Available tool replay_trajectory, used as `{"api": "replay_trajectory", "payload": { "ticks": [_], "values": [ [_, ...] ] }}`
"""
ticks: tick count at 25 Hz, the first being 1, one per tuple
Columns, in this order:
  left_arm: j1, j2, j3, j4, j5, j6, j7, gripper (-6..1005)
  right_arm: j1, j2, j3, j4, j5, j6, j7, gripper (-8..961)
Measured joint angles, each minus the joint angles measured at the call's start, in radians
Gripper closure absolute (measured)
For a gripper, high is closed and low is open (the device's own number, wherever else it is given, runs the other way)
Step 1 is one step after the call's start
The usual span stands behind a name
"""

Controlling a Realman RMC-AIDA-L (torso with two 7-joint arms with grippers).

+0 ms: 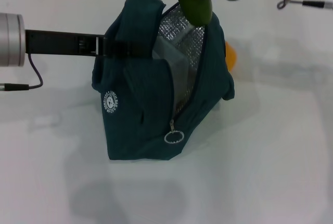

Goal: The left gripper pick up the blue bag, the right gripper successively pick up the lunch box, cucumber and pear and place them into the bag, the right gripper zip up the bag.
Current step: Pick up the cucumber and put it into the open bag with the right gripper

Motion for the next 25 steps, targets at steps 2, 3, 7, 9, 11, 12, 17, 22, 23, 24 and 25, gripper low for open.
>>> {"api": "replay_trajectory", "payload": {
  "ticks": [2, 3, 7, 9, 11, 12, 17, 22, 23, 24, 25],
  "values": [
    [0.0, 0.001, 0.0, -0.001, 0.0, -0.001, 0.0, 960, 0.0, 0.0, 0.0, 0.072, 0.027, 0.0, -0.046, 310],
    [0.0, 0.001, 0.0, -0.001, 0.0, -0.001, 0.0, 960, -0.001, 0.0, 0.0, 0.089, 0.031, 0.0, -0.058, 310],
    [-0.002, 0.002, -0.001, -0.004, 0.005, -0.003, 0.0, 960, -0.001, 0.002, -0.007, 0.161, 0.04, 0.0, -0.11, 309],
    [-0.003, 0.002, -0.002, -0.006, 0.006, -0.004, 0.0, 960, -0.001, 0.003, -0.008, 0.187, 0.051, 0.0, -0.127, 309],
    [-0.004, 0.003, -0.003, -0.007, 0.006, -0.004, 0.0, 960, -0.001, 0.003, -0.008, 0.213, 0.069, 0.0, -0.151, 309],
    [-0.004, 0.003, -0.004, -0.007, 0.006, -0.004, 0.0, 960, -0.002, 0.003, -0.009, 0.224, 0.081, 0.0, -0.165, 309],
    [-0.006, 0.003, -0.009, -0.013, 0.008, -0.009, 0.003, 961, 0.007, 0.003, -0.012, 0.271, 0.147, 0.0, -0.217, 308],
    [-0.008, 0.003, -0.009, -0.016, 0.009, -0.017, 0.005, 961, 0.011, 0.005, -0.05, 0.305, 0.219, 0.001, -0.266, 307],
    [-0.008, 0.003, -0.009, -0.016, 0.01, -0.017, 0.005, 961, 0.014, 0.005, -0.06, 0.311, 0.233, 0.001, -0.272, 307],
    [-0.008, 0.003, -0.009, -0.016, 0.01, -0.017, 0.005, 961, 0.017, 0.005, -0.067, 0.314, 0.242, 0.001, -0.276, 307],
    [-0.007, 0.003, -0.009, -0.016, 0.01, -0.017, 0.005, 961, 0.019, 0.005, -0.07, 0.315, 0.243, 0.001, -0.276, 307]
  ]
}}
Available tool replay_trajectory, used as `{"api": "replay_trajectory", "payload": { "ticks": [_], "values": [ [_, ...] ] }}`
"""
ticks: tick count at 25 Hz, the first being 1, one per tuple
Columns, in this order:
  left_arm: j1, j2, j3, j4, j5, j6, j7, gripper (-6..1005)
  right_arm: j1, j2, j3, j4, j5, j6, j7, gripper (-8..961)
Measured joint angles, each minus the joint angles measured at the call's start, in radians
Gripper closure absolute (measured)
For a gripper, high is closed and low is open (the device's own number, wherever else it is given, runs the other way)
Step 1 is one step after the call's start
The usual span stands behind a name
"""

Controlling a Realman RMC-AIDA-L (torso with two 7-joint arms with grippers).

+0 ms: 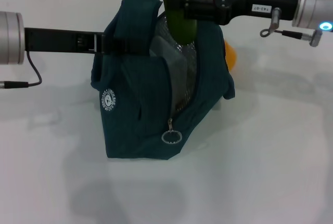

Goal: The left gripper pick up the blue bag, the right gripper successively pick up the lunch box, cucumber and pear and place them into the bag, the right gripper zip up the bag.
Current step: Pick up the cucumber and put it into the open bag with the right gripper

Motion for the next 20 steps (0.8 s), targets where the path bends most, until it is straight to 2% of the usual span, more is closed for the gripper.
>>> {"api": "replay_trajectory", "payload": {
  "ticks": [20],
  "values": [
    [0.014, 0.0, -0.03, -0.05, -0.003, -0.01, 0.022, 962, 0.018, 0.003, -0.088, 0.104, 0.06, -0.009, -0.037, 304]
  ]
}}
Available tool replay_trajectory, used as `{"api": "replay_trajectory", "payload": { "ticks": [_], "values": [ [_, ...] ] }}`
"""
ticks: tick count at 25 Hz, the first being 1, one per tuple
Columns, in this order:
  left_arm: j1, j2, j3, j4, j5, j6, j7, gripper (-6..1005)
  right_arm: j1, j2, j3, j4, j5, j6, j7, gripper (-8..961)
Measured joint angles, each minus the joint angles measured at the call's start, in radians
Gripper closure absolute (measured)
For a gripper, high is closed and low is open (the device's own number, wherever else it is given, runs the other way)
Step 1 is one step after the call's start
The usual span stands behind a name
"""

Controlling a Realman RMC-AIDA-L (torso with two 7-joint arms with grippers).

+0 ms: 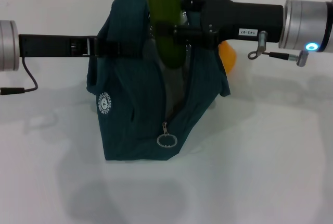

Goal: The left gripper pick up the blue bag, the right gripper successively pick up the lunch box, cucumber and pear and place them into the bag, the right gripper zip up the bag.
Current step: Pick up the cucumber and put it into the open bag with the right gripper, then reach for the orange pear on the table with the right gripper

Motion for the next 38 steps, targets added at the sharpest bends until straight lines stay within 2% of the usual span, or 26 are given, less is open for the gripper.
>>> {"api": "replay_trajectory", "payload": {
  "ticks": [17, 22, 26, 29, 36, 38],
  "values": [
    [-0.002, 0.0, -0.002, -0.003, 0.003, -0.002, -0.002, 962, -0.045, -0.009, -0.001, -0.008, 0.037, -0.051, 0.007, 302],
    [-0.002, 0.001, -0.002, -0.003, 0.003, -0.002, -0.004, 962, -0.051, -0.01, 0.002, -0.011, 0.034, -0.065, 0.006, 167],
    [0.0, 0.001, -0.002, -0.003, 0.003, -0.002, -0.003, 961, -0.089, -0.013, 0.056, -0.049, 0.034, -0.066, 0.009, 161],
    [0.0, 0.002, -0.008, -0.003, 0.003, -0.001, -0.001, 961, -0.12, -0.021, 0.128, -0.071, 0.03, -0.063, 0.015, 162],
    [0.002, 0.002, -0.013, -0.012, 0.004, 0.0, 0.006, 961, -0.2, -0.073, 0.239, -0.064, 0.023, -0.02, 0.016, 167],
    [0.007, 0.002, -0.014, -0.022, 0.004, 0.0, 0.014, 961, -0.224, -0.082, 0.247, -0.062, 0.019, -0.009, 0.013, 168]
  ]
}}
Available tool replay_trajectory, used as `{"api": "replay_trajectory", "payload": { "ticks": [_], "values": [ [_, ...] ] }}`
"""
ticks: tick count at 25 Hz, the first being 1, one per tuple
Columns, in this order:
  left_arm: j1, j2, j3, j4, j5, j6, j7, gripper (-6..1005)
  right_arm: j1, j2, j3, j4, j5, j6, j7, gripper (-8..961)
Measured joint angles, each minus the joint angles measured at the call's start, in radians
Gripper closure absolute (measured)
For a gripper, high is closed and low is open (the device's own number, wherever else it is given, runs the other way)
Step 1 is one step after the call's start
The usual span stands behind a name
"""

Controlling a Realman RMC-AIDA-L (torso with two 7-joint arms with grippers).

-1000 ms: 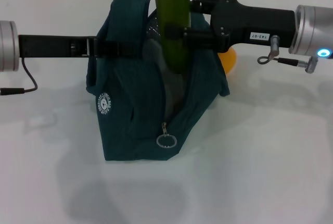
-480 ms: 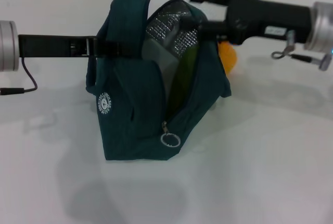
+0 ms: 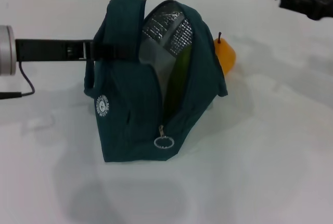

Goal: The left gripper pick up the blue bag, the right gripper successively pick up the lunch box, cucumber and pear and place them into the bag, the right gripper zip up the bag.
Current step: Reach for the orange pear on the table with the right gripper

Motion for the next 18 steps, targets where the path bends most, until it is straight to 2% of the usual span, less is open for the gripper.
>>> {"api": "replay_trajectory", "payload": {
  "ticks": [4, 9, 13, 18],
  "values": [
    [0.014, -0.001, -0.012, -0.023, -0.003, 0.0, 0.023, 961, -0.046, 0.001, 0.005, 0.006, -0.013, 0.039, -0.018, 170],
    [0.025, 0.001, -0.024, -0.035, -0.009, 0.003, 0.037, 960, -0.059, 0.022, 0.024, 0.049, -0.022, 0.083, -0.053, 169],
    [0.029, 0.001, -0.027, -0.035, -0.008, 0.005, 0.041, 960, -0.04, 0.044, 0.025, 0.088, -0.026, 0.11, -0.105, 170],
    [0.033, 0.0, -0.027, -0.035, -0.009, 0.006, 0.041, 960, 0.025, 0.067, 0.017, 0.123, -0.115, 0.162, -0.149, 170]
  ]
}}
